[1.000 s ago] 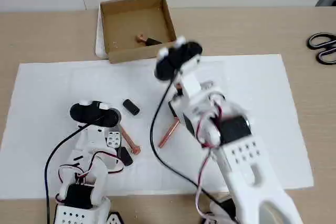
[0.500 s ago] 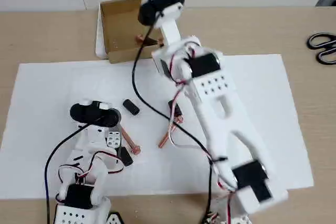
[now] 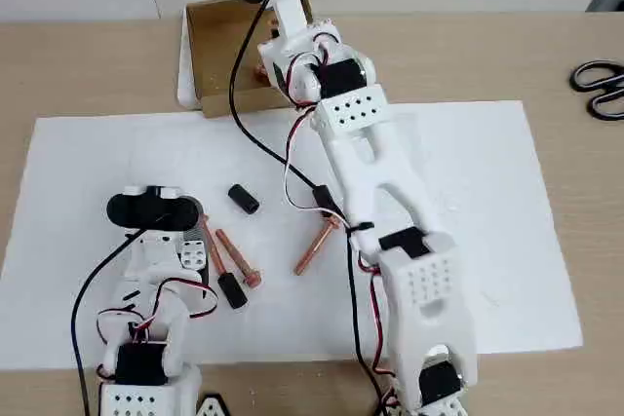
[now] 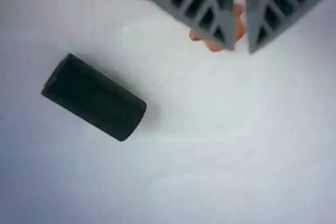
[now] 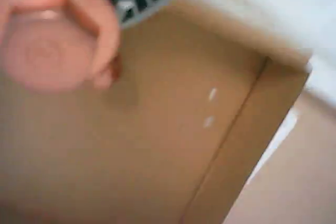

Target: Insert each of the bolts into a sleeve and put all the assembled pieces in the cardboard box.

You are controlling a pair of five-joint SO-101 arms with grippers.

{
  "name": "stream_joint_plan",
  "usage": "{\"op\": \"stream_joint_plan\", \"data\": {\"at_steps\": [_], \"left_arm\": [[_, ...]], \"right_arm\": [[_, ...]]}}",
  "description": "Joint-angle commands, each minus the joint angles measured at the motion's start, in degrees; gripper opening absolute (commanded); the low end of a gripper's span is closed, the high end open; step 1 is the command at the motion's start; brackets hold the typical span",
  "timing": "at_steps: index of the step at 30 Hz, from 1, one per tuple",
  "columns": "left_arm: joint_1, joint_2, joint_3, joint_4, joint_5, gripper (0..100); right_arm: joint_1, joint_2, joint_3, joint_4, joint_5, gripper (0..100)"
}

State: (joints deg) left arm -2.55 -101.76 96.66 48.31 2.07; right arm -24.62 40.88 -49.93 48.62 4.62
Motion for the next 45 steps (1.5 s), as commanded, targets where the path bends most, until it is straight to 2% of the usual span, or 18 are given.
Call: {"op": "stream_joint_plan", "data": {"at_steps": [1,11,21,32,39,45], "left_arm": [[-0.4,-0.3,-0.4,0.2,0.0,1],[-0.3,-0.3,-0.4,0.2,-0.1,1],[-0.2,-0.3,-0.4,0.2,-0.1,1],[-0.2,-0.3,-0.4,0.2,-0.1,1],[-0.2,-0.3,-0.4,0.2,-0.1,1],[-0.2,-0.3,-0.4,0.2,-0.1,1]], "right_arm": [[1.5,4.6,-11.8,-4.4,-0.1,0.3],[4.7,21.8,-28.3,-9.4,-0.1,0.3],[4.7,28.0,-28.9,-13.5,-0.1,0.4],[5.0,31.9,-28.7,-13.2,-0.1,0.4],[4.9,31.6,-29.5,-1.5,-0.1,0.4],[4.5,31.6,-38.2,9.7,-0.3,0.4]]}}
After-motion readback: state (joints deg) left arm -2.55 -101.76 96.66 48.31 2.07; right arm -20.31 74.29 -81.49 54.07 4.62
